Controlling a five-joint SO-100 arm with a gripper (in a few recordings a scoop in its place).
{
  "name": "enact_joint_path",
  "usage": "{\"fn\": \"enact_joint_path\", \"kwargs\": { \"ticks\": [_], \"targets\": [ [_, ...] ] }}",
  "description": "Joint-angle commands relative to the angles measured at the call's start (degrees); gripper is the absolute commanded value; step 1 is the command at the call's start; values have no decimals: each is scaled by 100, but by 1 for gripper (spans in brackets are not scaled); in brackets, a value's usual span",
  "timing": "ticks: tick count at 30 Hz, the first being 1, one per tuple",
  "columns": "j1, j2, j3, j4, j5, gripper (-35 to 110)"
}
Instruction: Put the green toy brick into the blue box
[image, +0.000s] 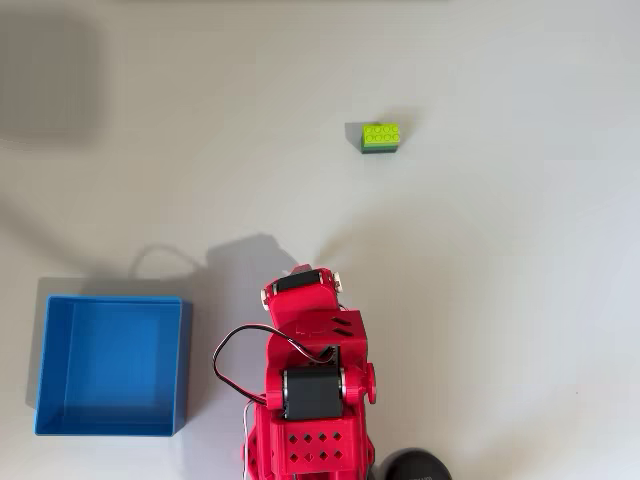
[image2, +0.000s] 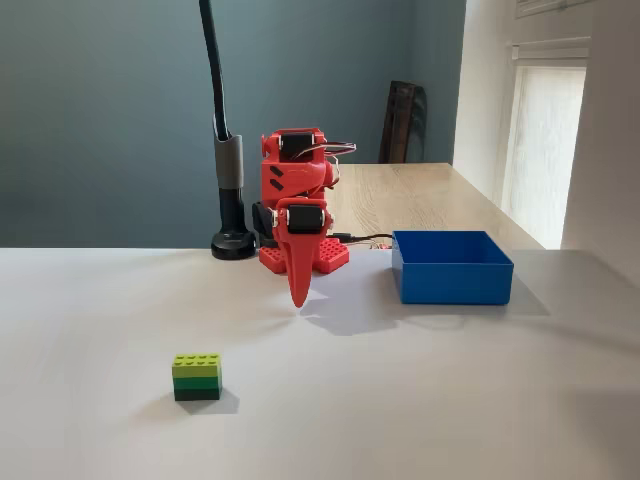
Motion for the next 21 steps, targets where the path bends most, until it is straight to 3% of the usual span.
{"fn": "enact_joint_path", "kwargs": {
  "ticks": [1, 21],
  "targets": [
    [105, 88, -35, 9, -70, 0],
    [-44, 88, -35, 18, -281, 0]
  ]
}}
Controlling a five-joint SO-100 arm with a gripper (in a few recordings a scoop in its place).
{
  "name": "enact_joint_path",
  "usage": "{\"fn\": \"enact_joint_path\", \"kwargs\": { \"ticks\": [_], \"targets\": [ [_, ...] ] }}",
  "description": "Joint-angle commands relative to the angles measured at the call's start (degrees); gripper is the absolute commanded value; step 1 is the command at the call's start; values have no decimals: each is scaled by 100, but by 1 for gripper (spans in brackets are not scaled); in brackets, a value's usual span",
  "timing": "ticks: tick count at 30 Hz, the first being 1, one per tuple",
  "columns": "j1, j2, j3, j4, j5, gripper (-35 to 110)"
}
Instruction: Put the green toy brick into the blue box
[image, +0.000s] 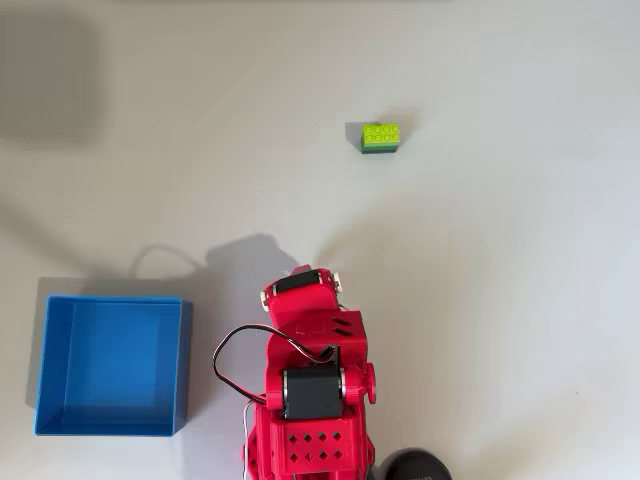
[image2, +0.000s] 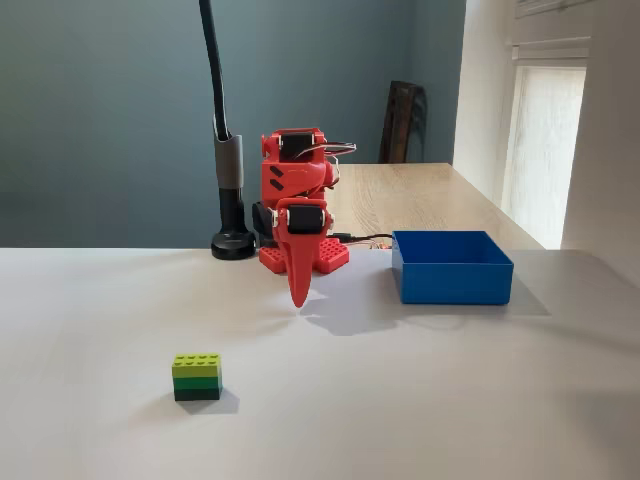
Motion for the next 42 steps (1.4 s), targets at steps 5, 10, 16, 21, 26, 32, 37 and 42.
{"fn": "enact_joint_path", "kwargs": {
  "ticks": [5, 10, 16, 21, 26, 32, 37, 42],
  "targets": [
    [-123, 70, -44, -18, -246, 0],
    [-88, 44, -193, -360, -132, 0],
    [-114, -18, -1090, -457, 290, 0],
    [53, -940, -1898, -527, 325, 0],
    [439, -2426, -2927, -668, 466, 0],
    [1002, -4131, -4228, -694, 510, 0],
    [1380, -5353, -5080, -694, 308, 18],
    [1661, -6363, -5766, -694, -167, 30]
  ]
}}
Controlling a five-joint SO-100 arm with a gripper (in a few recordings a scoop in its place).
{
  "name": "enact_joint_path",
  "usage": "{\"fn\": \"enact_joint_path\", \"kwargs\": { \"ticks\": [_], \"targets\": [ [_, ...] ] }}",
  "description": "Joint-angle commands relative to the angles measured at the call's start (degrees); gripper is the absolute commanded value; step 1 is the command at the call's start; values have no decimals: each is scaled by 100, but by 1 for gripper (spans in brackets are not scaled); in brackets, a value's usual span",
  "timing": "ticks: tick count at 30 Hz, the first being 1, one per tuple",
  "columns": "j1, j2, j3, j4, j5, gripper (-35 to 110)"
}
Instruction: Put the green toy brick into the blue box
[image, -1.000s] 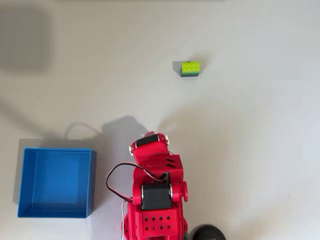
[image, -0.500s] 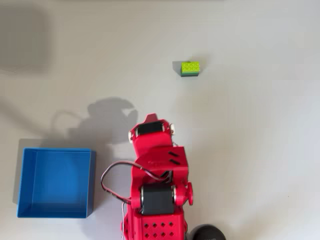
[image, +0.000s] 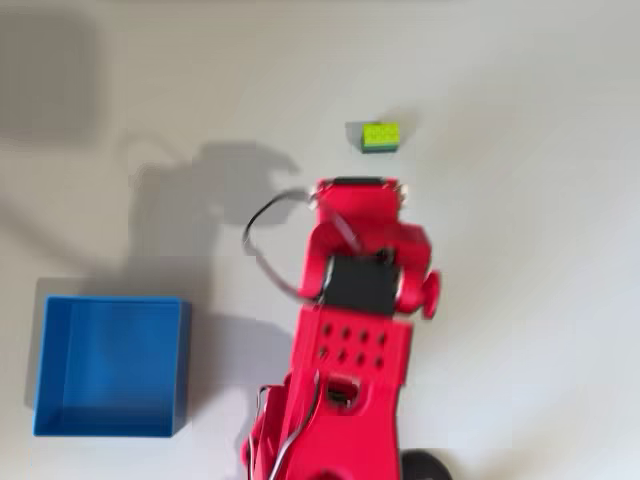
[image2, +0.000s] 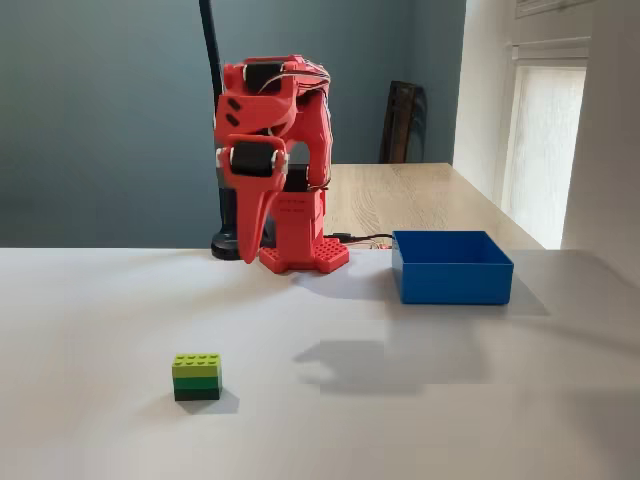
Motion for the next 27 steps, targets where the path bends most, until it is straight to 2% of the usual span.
{"fn": "enact_joint_path", "kwargs": {
  "ticks": [1, 5, 10, 27],
  "targets": [
    [299, -756, -888, -79, -439, 31],
    [439, -1441, -1362, -70, -853, 35],
    [536, -2171, -1854, -70, -1213, 33],
    [527, -4359, -3797, -70, -1178, 32]
  ]
}}
